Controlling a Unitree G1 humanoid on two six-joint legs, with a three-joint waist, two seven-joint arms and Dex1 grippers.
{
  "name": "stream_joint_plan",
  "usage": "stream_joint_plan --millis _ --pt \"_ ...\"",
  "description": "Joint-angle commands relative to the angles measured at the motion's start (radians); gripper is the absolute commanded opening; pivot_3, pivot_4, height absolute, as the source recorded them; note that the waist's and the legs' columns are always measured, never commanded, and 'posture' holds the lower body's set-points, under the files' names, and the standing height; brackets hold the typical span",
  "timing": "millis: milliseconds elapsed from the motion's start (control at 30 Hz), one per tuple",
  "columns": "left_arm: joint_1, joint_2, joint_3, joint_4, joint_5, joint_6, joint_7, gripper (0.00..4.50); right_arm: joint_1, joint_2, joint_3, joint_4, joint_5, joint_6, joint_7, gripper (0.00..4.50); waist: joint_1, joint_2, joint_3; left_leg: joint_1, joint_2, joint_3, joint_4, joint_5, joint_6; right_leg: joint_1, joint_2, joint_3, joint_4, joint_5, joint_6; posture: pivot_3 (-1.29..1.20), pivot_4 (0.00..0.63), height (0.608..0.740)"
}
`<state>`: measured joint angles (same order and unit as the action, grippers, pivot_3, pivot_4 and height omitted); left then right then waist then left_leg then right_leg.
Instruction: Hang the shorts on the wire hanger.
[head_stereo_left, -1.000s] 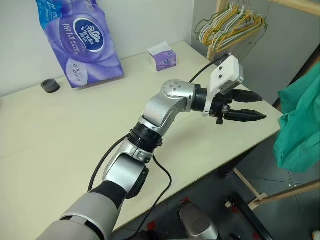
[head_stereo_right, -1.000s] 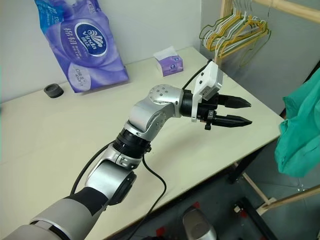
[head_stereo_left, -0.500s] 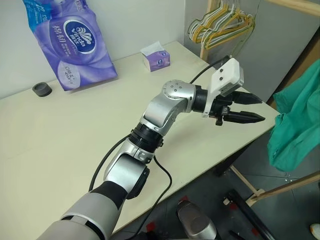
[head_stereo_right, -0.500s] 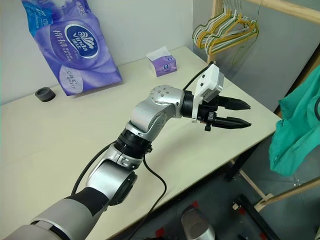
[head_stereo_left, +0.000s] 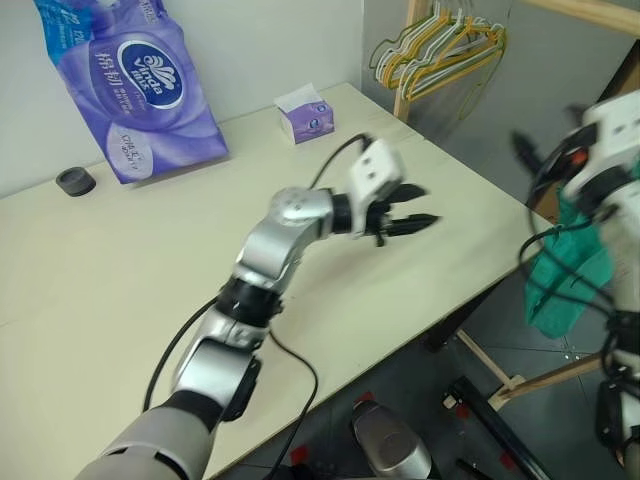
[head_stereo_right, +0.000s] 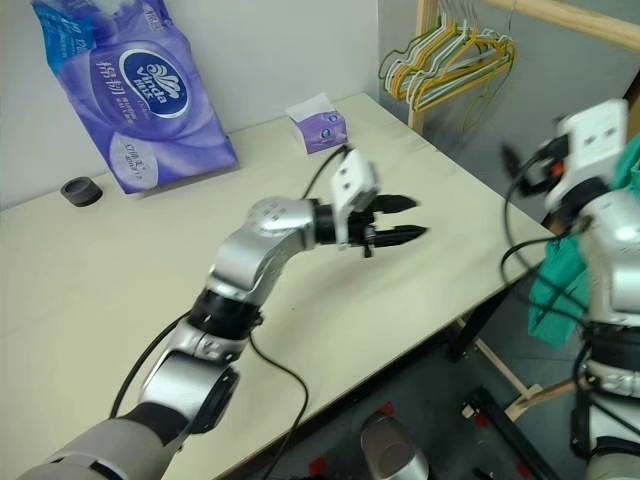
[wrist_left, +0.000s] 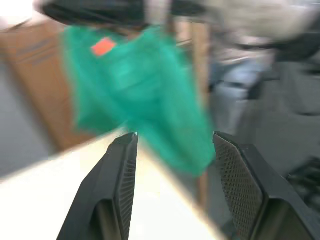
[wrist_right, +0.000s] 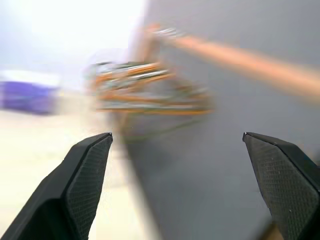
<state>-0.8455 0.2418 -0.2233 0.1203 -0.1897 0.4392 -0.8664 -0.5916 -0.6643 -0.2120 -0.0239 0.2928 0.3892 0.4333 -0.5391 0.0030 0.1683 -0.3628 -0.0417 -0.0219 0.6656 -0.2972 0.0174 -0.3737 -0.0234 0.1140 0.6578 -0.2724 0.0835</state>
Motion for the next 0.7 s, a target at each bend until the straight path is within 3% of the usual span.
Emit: stream_joint_plan --millis 33,133,267,400,533,700 --pt "0.099 0.031 0.099 -0.138 0.031 0.096 0.169 2.5 0.031 0.062 0.023 -0.11 0.044 0.02 0.012 4.46 0.022 0.0 0.0 0.0 0.0 0.0 0.002 0.0 0.0 -0.003 -0.001 0.0 0.002 0.0 0.0 -0.39 0.112 0.74" --pt "0.296 0.031 0.257 -0.272 0.093 0.197 0.418 2.5 0.097 0.182 0.139 -0.139 0.043 -0.048 0.061 4.46 0.057 -0.004 -0.004 -0.004 0.0 -0.001 0.007 0.0 0.0 -0.007 -0.004 -0.002 0.007 0.0 0.0 -0.34 0.096 0.74" --pt "0.531 0.014 0.338 -0.425 0.242 0.175 0.669 2.5 0.137 0.284 0.251 -0.121 0.034 -0.076 0.125 4.46 0.105 -0.012 -0.015 -0.004 0.002 -0.007 0.008 0.0 0.0 -0.008 -0.001 -0.004 0.009 0.0 -0.001 -0.28 0.08 0.74" --pt "0.633 -0.053 0.441 -0.487 0.268 0.17 0.833 2.5 0.127 0.355 0.296 -0.032 -0.01 -0.143 0.122 4.46 0.193 -0.02 -0.022 -0.017 -0.002 -0.013 0.016 0.001 -0.001 -0.015 -0.007 -0.015 0.009 0.004 -0.005 -0.23 0.067 0.74" --pt "0.706 -0.099 0.531 -0.494 0.271 0.108 0.936 2.5 0.106 0.429 0.317 0.125 -0.061 -0.227 0.097 4.46 0.265 -0.026 -0.046 -0.019 -0.002 -0.021 0.017 0.002 -0.005 -0.016 -0.007 -0.02 0.006 0.007 -0.008 -0.18 0.05 0.74" --pt "0.729 -0.102 0.518 -0.481 0.258 0.053 0.939 2.5 0.1 0.469 0.308 0.238 -0.087 -0.298 0.099 4.46 0.33 -0.028 -0.051 -0.019 -0.002 -0.026 0.016 0.006 -0.009 -0.016 -0.005 -0.024 0.007 0.009 -0.012 -0.13 0.048 0.74"
